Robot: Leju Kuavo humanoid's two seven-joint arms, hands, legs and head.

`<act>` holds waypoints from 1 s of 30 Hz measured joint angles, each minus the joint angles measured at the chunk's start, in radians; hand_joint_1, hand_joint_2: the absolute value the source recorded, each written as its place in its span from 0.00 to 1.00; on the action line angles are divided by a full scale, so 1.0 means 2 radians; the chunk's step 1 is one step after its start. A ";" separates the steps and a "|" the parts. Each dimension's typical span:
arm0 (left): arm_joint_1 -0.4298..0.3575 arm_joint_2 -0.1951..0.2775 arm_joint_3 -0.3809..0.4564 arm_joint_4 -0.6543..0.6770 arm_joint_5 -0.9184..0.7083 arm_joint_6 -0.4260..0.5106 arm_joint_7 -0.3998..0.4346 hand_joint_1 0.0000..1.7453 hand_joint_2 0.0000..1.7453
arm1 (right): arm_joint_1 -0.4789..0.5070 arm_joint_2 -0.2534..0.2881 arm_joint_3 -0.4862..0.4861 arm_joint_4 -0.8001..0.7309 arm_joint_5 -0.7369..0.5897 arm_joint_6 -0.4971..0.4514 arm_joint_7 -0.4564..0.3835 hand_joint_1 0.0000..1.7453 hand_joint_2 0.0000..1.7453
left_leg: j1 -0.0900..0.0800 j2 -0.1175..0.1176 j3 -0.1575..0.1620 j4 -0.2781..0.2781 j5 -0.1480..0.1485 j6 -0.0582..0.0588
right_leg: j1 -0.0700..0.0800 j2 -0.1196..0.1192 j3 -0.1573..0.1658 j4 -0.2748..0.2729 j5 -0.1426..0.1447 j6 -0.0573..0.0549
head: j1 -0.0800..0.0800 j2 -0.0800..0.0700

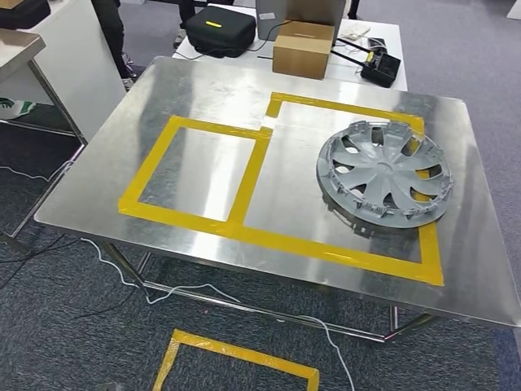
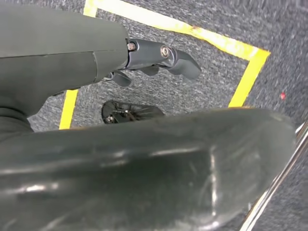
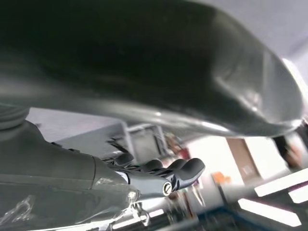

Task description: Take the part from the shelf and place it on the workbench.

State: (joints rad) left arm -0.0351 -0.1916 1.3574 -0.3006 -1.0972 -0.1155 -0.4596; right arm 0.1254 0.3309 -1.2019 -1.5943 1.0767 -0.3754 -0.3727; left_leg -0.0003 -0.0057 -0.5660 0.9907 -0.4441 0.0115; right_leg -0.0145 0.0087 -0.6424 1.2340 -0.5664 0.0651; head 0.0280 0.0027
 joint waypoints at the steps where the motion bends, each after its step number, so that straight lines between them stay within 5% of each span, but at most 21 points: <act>1: 0.000 -0.001 0.003 -0.001 0.002 0.001 -0.001 0.00 0.00 | 0.000 0.001 -0.002 0.013 0.017 0.005 0.011 0.00 0.00 | 0.000 0.000 0.000 0.000 0.001 -0.001 | 0.000 0.000 0.023 -0.038 0.015 -0.001 | 0.000 0.000; 3: -0.001 -0.004 0.008 -0.003 0.005 0.002 -0.002 0.00 0.00 | -0.001 0.002 -0.006 0.042 0.051 0.022 0.039 0.00 0.00 | -0.001 0.000 0.000 0.001 0.003 -0.006 | 0.001 0.000 0.055 -0.099 0.034 -0.005 | 0.000 0.000; 7: -0.002 -0.009 0.018 -0.007 0.011 0.005 -0.004 0.00 0.00 | 0.002 0.006 -0.012 0.097 0.093 0.062 0.087 0.00 0.00 | 0.000 -0.001 -0.003 -0.001 0.008 -0.018 | 0.003 0.000 0.055 -0.113 0.045 -0.016 | -0.001 0.000; 9: -0.003 -0.010 0.022 -0.009 0.014 0.006 -0.004 0.00 0.00 | 0.003 0.008 -0.012 0.122 0.110 0.097 0.115 0.00 0.00 | 0.000 -0.001 -0.015 0.022 -0.015 -0.024 | 0.002 -0.001 0.048 -0.115 0.054 -0.023 | -0.003 0.000; 11: -0.003 -0.010 0.026 -0.010 0.015 0.007 -0.004 0.00 0.00 | 0.007 0.010 -0.010 0.146 0.119 0.123 0.135 0.00 0.00 | 0.001 0.000 -0.038 0.081 -0.060 -0.027 | 0.001 -0.002 0.038 -0.115 0.062 -0.027 | -0.005 0.000; 13: -0.004 -0.010 0.028 -0.011 0.015 0.007 -0.004 0.00 0.00 | 0.012 0.011 -0.006 0.166 0.121 0.135 0.145 0.00 0.50 | 0.001 0.000 -0.050 0.131 -0.086 -0.029 | 0.002 -0.002 0.026 -0.115 0.071 -0.026 | -0.005 0.000; 14: -0.004 -0.010 0.029 -0.012 0.015 0.007 -0.004 0.00 0.00 | 0.014 0.012 -0.004 0.174 0.119 0.142 0.151 0.00 0.50 | 0.001 0.000 -0.044 0.132 -0.085 -0.029 | 0.002 -0.002 0.020 -0.114 0.075 -0.026 | -0.005 0.000; 17: -0.007 -0.008 0.030 -0.014 0.010 0.008 -0.004 0.00 0.00 | 0.024 0.013 0.013 0.196 0.076 0.197 0.205 0.00 0.50 | 0.001 -0.001 0.025 0.038 -0.053 -0.027 | 0.003 -0.002 0.008 -0.114 0.087 -0.022 | -0.005 0.000; 18: -0.009 -0.007 0.031 -0.014 0.007 0.008 -0.004 0.00 0.00 | 0.029 0.014 0.026 0.206 0.043 0.221 0.241 0.00 0.75 | 0.001 -0.001 0.045 0.007 -0.046 -0.025 | 0.004 -0.002 0.005 -0.113 0.091 -0.020 | -0.005 0.000; 19: -0.011 -0.005 0.030 -0.014 0.002 0.008 -0.004 0.00 0.00 | 0.035 0.014 0.041 0.217 0.006 0.239 0.277 0.00 0.75 | 0.001 -0.002 0.056 -0.012 -0.042 -0.022 | 0.005 -0.003 0.003 -0.113 0.095 -0.017 | -0.004 0.000; 20: -0.013 -0.003 0.030 -0.014 -0.002 0.008 -0.004 0.00 0.00 | 0.040 0.015 0.057 0.229 -0.031 0.252 0.309 0.00 0.50 | 0.000 -0.002 0.059 -0.019 -0.041 -0.019 | 0.006 -0.003 0.001 -0.113 0.099 -0.015 | -0.003 0.000; 22: -0.012 0.002 0.029 -0.014 -0.011 0.007 -0.004 0.00 0.00 | 0.048 0.016 0.088 0.256 -0.097 0.264 0.352 0.00 0.50 | 0.000 0.000 0.053 -0.019 -0.033 -0.011 | 0.005 -0.002 -0.001 -0.116 0.106 -0.011 | -0.002 0.000; 24: -0.012 0.008 0.026 -0.013 -0.018 0.006 -0.003 0.00 0.00 | 0.051 0.016 0.112 0.286 -0.154 0.267 0.376 0.00 1.00 | 0.001 0.003 0.046 -0.020 -0.022 -0.004 | 0.004 -0.001 -0.009 -0.100 0.086 -0.007 | 0.000 0.000; 27: -0.013 0.014 0.022 -0.012 -0.024 0.005 -0.003 0.00 0.00 | 0.049 0.016 0.141 0.327 -0.197 0.252 0.389 0.00 1.00 | 0.001 0.005 0.027 -0.019 -0.006 0.000 | 0.003 -0.001 -0.033 -0.006 0.011 -0.003 | 0.003 0.000; 28: -0.013 0.016 0.021 -0.011 -0.025 0.005 -0.002 0.00 0.00 | 0.047 0.015 0.148 0.337 -0.202 0.248 0.390 0.00 0.75 | 0.000 0.005 0.020 -0.019 -0.001 0.000 | 0.003 -0.001 -0.035 0.020 -0.001 -0.003 | 0.003 0.000; 30: -0.013 0.018 0.019 -0.010 -0.026 0.005 -0.001 0.00 0.00 | 0.045 0.014 0.159 0.354 -0.204 0.246 0.391 0.00 0.25 | 0.001 0.005 0.007 -0.017 0.009 -0.002 | 0.002 -0.002 -0.013 0.022 0.006 -0.003 | 0.003 0.000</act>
State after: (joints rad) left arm -0.0615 -0.1565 1.3959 -0.3199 -1.1500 -0.1050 -0.4612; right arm 0.2156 0.3582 -0.8849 -0.8867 0.6695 0.1168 0.4092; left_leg 0.0008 0.0048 -0.5522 0.9560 -0.4270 0.0065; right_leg -0.0096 0.0057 -0.6688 1.2774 -0.5545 0.0596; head 0.0332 0.0027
